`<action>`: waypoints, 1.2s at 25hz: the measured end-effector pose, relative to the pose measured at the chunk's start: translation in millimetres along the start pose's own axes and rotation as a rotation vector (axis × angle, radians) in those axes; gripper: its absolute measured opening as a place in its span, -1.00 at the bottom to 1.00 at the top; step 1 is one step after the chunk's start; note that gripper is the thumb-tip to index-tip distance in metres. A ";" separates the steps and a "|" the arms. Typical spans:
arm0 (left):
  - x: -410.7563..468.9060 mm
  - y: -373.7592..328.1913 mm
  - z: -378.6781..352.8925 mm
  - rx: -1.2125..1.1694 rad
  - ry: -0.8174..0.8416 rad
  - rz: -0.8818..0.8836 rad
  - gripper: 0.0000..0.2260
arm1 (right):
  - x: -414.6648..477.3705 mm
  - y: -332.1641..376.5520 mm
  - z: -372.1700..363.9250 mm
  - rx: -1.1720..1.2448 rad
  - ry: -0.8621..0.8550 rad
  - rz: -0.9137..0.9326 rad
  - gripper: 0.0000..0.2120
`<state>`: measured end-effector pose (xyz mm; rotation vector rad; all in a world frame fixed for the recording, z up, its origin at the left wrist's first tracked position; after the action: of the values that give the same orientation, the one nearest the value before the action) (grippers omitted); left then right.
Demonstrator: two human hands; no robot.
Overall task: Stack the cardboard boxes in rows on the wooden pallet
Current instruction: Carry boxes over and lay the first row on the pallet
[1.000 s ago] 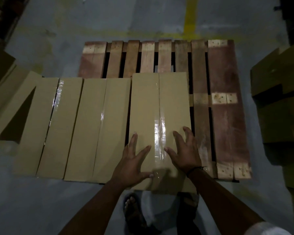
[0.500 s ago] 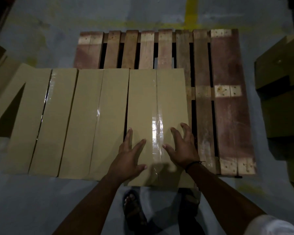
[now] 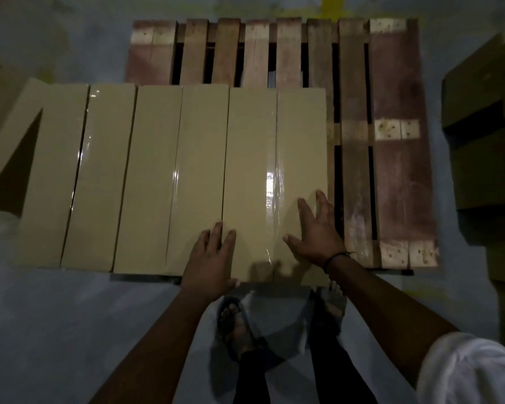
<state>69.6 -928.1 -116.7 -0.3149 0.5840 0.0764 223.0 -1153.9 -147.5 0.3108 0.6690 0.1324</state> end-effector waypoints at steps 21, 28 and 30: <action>-10.6 26.5 -8.0 0.160 -0.027 -0.145 0.04 | -55.5 -6.8 -40.0 0.110 -0.086 -0.145 0.05; -8.9 25.9 -7.9 0.201 -0.030 -0.134 0.01 | -52.1 -7.5 -37.2 0.123 -0.106 -0.147 -0.03; -9.7 23.9 -6.0 0.190 -0.030 -0.131 0.00 | -50.2 -6.0 -32.4 0.212 -0.116 -0.159 -0.09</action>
<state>54.5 -907.2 -122.5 -0.1668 0.5354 -0.1000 163.8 -1162.9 -143.9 0.4637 0.5912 -0.1090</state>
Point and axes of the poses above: each hand's wrist, its own x-axis towards the middle knuckle, its own z-axis out of the back of the hand, y = z × x, the point moved 1 cm from there along x, towards the middle knuckle, and after that the axes turned 11 degrees about -z, right-handed, at the moved point
